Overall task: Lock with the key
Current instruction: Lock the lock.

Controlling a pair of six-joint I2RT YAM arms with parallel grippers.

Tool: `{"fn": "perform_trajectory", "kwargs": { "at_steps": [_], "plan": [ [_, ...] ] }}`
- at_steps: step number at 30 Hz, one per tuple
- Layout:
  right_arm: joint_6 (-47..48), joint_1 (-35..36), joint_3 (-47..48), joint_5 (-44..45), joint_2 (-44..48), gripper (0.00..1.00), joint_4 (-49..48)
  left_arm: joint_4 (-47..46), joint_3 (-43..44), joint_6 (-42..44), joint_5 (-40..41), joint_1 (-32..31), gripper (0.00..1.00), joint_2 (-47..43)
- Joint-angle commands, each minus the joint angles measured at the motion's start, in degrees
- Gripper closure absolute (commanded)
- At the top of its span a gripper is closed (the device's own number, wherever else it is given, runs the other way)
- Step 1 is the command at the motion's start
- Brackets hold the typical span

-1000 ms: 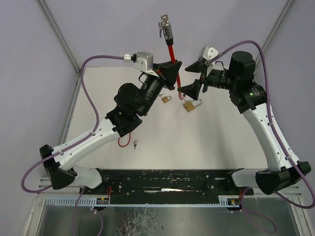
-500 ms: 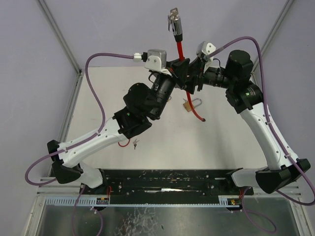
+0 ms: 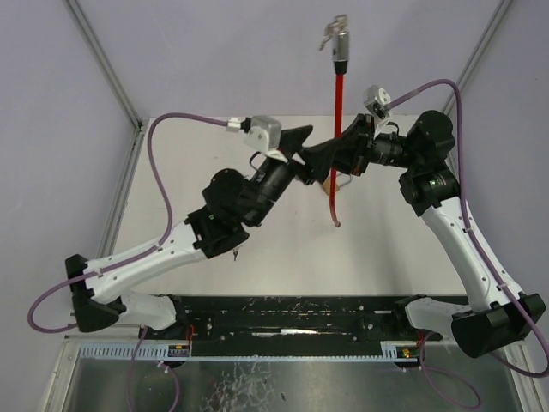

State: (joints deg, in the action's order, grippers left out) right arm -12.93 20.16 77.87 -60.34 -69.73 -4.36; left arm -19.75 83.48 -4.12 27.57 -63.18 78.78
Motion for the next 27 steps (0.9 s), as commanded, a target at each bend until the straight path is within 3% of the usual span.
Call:
{"fn": "perform_trajectory", "kwargs": {
  "at_steps": [1, 6, 13, 19, 27],
  "plan": [
    [-27.0, -3.5, -5.2, -9.4, 2.6, 1.0, -34.5, -13.3, -13.7, -6.7, -21.2, 3.8, 0.29, -10.5],
    [-31.5, -3.6, -5.0, -12.4, 2.1, 1.0, -39.8, -22.9, -21.6, -17.3, -41.5, 15.2, 0.12, -14.2],
    [-26.7, -3.5, -5.8, -16.4, 2.5, 1.0, -35.9, -35.3, -15.4, -40.9, -63.2, 27.3, 0.11, -3.7],
    [-24.4, -2.2, -6.4, -18.9, 1.9, 1.0, -33.7, -53.7, -7.6, -59.5, -73.0, 29.6, 0.19, 7.4],
    [-23.0, -0.8, -6.6, -19.8, 0.5, 1.0, -32.2, -52.7, -2.1, -61.4, -74.3, 29.2, 0.33, 12.7]
  ]
}}
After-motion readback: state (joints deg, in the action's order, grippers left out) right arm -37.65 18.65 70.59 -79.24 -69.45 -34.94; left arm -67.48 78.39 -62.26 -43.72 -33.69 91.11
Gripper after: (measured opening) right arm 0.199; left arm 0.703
